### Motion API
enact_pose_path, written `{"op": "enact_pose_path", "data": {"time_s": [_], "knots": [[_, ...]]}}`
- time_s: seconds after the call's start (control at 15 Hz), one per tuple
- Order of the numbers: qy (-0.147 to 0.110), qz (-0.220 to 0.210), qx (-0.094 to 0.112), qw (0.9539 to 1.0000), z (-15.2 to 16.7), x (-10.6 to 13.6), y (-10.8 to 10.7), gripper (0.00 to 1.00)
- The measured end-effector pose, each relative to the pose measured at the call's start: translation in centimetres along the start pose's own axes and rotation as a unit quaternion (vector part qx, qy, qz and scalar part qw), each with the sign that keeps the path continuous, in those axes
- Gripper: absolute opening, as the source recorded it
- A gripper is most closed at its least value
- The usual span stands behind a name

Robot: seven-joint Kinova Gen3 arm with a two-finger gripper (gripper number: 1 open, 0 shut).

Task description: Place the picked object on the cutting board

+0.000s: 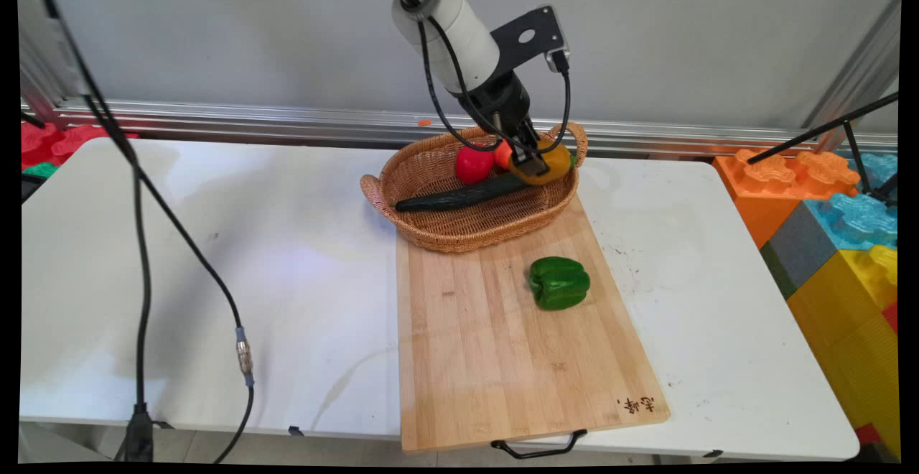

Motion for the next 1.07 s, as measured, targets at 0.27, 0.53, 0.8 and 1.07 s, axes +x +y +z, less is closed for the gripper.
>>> {"op": "enact_pose_path", "data": {"time_s": [0.27,0.53,0.8,1.07], "knots": [[-0.019,-0.011,-0.047,0.9986,-3.0,-1.6,4.7,0.0],[-0.044,-0.01,-0.063,0.997,-2.9,-4.9,7.7,0.0],[-0.056,-0.011,-0.071,0.9958,-1.2,-7.5,9.8,0.0],[-0.059,-0.012,-0.074,0.9954,0.5,-9.1,11.0,0.0]]}}
